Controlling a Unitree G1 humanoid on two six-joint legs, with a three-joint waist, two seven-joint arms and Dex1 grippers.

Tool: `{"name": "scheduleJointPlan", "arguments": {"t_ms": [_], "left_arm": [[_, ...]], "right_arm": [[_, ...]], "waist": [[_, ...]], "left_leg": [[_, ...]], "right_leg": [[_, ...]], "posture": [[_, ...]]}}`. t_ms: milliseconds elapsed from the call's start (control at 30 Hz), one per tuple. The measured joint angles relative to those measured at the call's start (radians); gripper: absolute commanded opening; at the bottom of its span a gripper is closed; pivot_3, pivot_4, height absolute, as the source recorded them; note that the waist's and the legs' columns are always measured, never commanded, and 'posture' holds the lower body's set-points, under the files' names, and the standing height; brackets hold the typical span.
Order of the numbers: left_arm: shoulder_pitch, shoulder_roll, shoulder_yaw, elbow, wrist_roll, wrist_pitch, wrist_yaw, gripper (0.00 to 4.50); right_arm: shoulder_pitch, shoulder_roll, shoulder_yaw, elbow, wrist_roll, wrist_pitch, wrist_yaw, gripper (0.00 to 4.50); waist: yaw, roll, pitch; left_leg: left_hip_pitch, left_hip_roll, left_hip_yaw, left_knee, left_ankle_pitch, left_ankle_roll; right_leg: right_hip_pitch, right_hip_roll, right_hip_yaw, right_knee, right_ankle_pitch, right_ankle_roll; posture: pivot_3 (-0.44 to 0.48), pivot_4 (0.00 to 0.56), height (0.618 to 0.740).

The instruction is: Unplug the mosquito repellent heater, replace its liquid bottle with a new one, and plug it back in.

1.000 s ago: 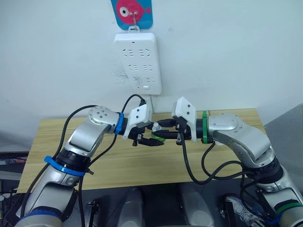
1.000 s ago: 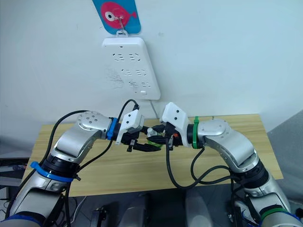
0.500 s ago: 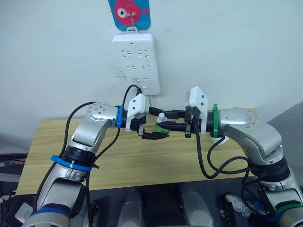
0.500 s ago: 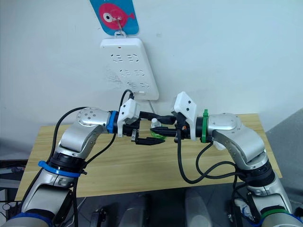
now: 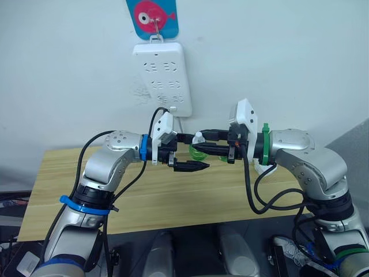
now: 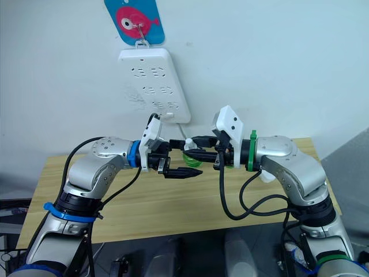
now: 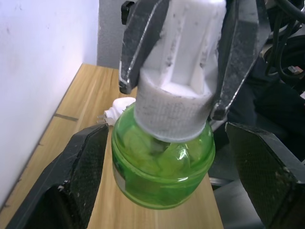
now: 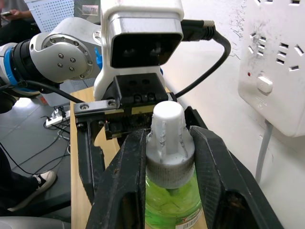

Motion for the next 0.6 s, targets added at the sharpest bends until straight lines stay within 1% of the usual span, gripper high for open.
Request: {"name": "scheduleJointPlan", "arguments": {"t_ms": [100,233,400,467,500,600], "left_arm": [[0.000,0.000,0.004,0.000,0.000,-0.002,0.001,3.52],[0.001,0.000,0.003,0.001,0.006,-0.019,-0.002,2.32],[0.008,0.000,0.002,0.001,0.015,-0.048,-0.003,2.26],[0.013,0.001,-0.001,0.001,0.020,-0.067,-0.010,2.26],[0.018,0.002,-0.013,0.001,0.028,-0.084,-0.025,2.26],[0.022,0.003,-0.037,-0.003,0.040,-0.126,-0.050,2.26]], "right_arm": [[0.000,0.000,0.000,0.000,0.000,0.000,0.000,1.03],[0.000,0.000,0.000,0.000,0.002,0.000,0.002,1.03],[0.000,-0.001,0.000,0.000,0.003,-0.001,0.006,1.03],[-0.007,-0.016,0.013,0.021,-0.004,-0.032,0.054,1.03],[-0.034,-0.051,0.042,0.060,-0.020,-0.082,0.135,1.03],[-0.116,-0.107,0.107,0.165,-0.064,-0.200,0.323,1.03]], "waist": [[0.000,0.000,-0.002],[0.000,0.000,-0.002],[0.000,0.000,-0.002],[0.000,0.000,-0.002],[0.000,0.000,-0.002],[0.000,0.000,-0.002]], "left_leg": [[0.000,0.000,0.000,0.000,0.000,0.000],[0.000,0.000,0.000,0.000,0.000,0.000],[0.000,0.000,0.000,0.000,0.000,0.000],[0.000,0.000,0.000,0.000,0.000,0.000],[0.000,-0.001,0.001,0.001,0.000,0.000],[0.000,0.000,0.001,0.001,0.000,0.000]], "right_leg": [[0.000,0.000,0.000,0.000,0.000,0.000],[0.000,0.000,0.000,0.000,0.000,0.000],[0.000,0.000,0.000,0.000,0.000,0.000],[0.000,0.000,0.000,0.000,0.000,0.000],[0.000,0.000,0.000,0.000,0.000,0.000],[0.000,0.000,0.000,0.001,0.000,0.000]], "posture": [[-0.159,0.191,0.734],[-0.156,0.193,0.734],[-0.151,0.197,0.734],[-0.142,0.206,0.734],[-0.138,0.207,0.734],[-0.122,0.209,0.734]]}}
